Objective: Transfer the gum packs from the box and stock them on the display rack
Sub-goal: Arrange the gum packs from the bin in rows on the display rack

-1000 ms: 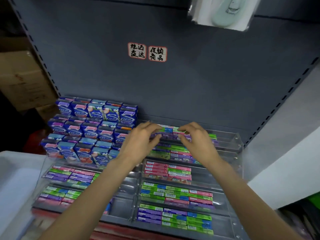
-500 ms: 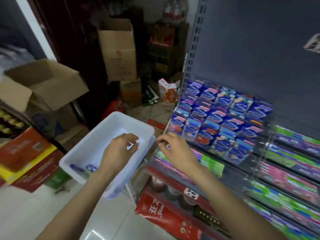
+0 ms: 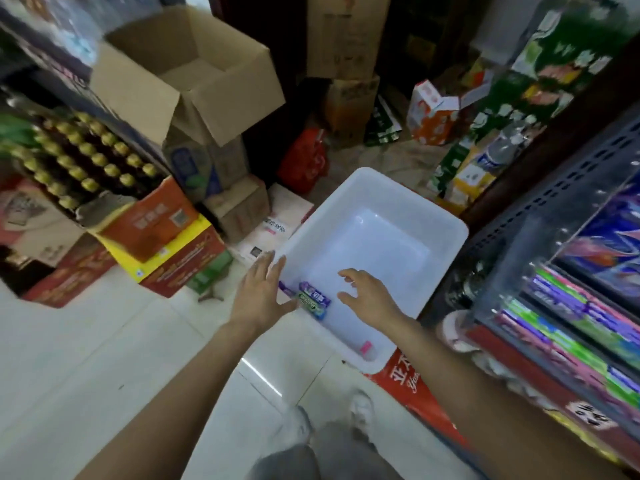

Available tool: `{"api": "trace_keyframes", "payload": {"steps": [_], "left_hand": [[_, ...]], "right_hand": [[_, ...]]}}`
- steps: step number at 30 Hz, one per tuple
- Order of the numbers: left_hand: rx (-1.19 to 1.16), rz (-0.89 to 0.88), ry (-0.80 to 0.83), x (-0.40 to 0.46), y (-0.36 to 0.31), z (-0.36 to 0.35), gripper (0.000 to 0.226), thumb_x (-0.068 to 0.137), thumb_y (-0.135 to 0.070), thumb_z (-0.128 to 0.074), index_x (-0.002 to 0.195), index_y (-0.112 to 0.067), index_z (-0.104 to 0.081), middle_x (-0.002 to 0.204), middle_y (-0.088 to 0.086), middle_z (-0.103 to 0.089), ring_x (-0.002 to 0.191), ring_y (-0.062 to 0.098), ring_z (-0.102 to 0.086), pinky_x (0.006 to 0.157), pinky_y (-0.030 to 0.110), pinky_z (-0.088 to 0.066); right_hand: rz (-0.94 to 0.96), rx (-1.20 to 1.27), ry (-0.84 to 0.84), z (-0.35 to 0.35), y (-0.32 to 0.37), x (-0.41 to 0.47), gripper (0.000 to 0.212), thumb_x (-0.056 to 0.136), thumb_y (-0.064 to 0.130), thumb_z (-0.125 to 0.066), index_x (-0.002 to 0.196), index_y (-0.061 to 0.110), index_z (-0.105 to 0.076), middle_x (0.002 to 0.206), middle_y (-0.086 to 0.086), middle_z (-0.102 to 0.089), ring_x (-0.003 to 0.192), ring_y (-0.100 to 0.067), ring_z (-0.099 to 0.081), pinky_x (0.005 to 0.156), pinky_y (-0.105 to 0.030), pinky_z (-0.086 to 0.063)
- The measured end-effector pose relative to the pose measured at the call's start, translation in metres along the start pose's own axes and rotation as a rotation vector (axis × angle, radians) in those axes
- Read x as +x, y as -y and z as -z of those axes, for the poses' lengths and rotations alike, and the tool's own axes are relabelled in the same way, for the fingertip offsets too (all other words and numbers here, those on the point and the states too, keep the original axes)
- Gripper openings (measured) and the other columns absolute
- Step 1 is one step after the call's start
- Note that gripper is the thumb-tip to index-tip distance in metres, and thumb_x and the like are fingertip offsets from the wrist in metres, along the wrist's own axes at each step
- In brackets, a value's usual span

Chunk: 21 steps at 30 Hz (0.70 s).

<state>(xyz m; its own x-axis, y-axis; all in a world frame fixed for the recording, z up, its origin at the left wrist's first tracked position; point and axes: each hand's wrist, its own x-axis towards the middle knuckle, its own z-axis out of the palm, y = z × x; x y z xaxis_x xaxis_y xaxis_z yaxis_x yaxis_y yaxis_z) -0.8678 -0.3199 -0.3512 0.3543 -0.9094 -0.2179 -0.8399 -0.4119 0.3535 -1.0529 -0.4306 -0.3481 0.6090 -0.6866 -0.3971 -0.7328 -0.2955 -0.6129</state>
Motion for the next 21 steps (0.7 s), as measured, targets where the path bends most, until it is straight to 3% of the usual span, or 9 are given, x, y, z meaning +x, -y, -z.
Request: {"api": "trace_keyframes", "payload": {"steps": [2, 5, 11, 15, 21], "left_hand": [[-0.009, -0.018, 0.023, 0.001, 0.015, -0.012, 0.098, 0.075, -0.062, -0.063, 0.150, -0.017, -0.019, 0.158, 0.005, -0.011, 0.145, 0.024, -0.014, 0.113, 0.041, -0.021], [-0.091, -0.058, -0.019, 0.000, 0.031, -0.028, 0.109, 0.065, -0.079, -0.043, 0.146, -0.007, -0.030, 0.154, 0.011, -0.025, 0.141, 0.027, -0.025, 0.111, 0.043, -0.027], [-0.163, -0.158, -0.102, 0.002, 0.044, -0.046, 0.100, 0.073, -0.077, -0.043, 0.139, -0.002, -0.042, 0.150, 0.013, -0.033, 0.136, 0.031, -0.035, 0.104, 0.044, -0.036], [-0.140, -0.176, -0.125, 0.002, 0.044, -0.044, 0.091, 0.070, -0.071, -0.050, 0.129, -0.001, -0.054, 0.146, 0.015, -0.040, 0.131, 0.033, -0.041, 0.101, 0.044, -0.039], [-0.105, -0.145, -0.129, 0.005, 0.043, -0.040, 0.066, 0.077, -0.058, -0.049, 0.118, -0.008, -0.062, 0.142, 0.014, -0.045, 0.123, 0.035, -0.048, 0.093, 0.042, -0.043]], "right_hand": [[-0.026, -0.024, 0.061, -0.017, -0.002, 0.020, 0.049, 0.092, 0.020, -0.057, 0.138, 0.015, -0.041, 0.133, -0.011, -0.048, 0.123, -0.023, -0.046, 0.101, -0.029, -0.034], [-0.044, -0.066, 0.115, -0.041, -0.007, 0.043, 0.058, 0.088, 0.022, -0.063, 0.140, 0.019, -0.037, 0.133, -0.012, -0.046, 0.126, -0.026, -0.042, 0.101, -0.035, -0.036], [0.013, -0.215, 0.138, -0.078, -0.005, 0.072, 0.060, 0.078, 0.017, -0.070, 0.133, 0.016, -0.045, 0.121, -0.014, -0.043, 0.116, -0.030, -0.040, 0.087, -0.034, -0.041], [0.002, -0.307, 0.119, -0.077, -0.008, 0.081, 0.059, 0.077, 0.020, -0.073, 0.129, 0.012, -0.046, 0.122, -0.012, -0.042, 0.117, -0.027, -0.039, 0.087, -0.038, -0.044], [-0.084, -0.384, 0.023, -0.066, -0.015, 0.084, 0.044, 0.082, 0.016, -0.065, 0.122, 0.007, -0.048, 0.122, -0.013, -0.043, 0.115, -0.029, -0.040, 0.084, -0.038, -0.045]]}}
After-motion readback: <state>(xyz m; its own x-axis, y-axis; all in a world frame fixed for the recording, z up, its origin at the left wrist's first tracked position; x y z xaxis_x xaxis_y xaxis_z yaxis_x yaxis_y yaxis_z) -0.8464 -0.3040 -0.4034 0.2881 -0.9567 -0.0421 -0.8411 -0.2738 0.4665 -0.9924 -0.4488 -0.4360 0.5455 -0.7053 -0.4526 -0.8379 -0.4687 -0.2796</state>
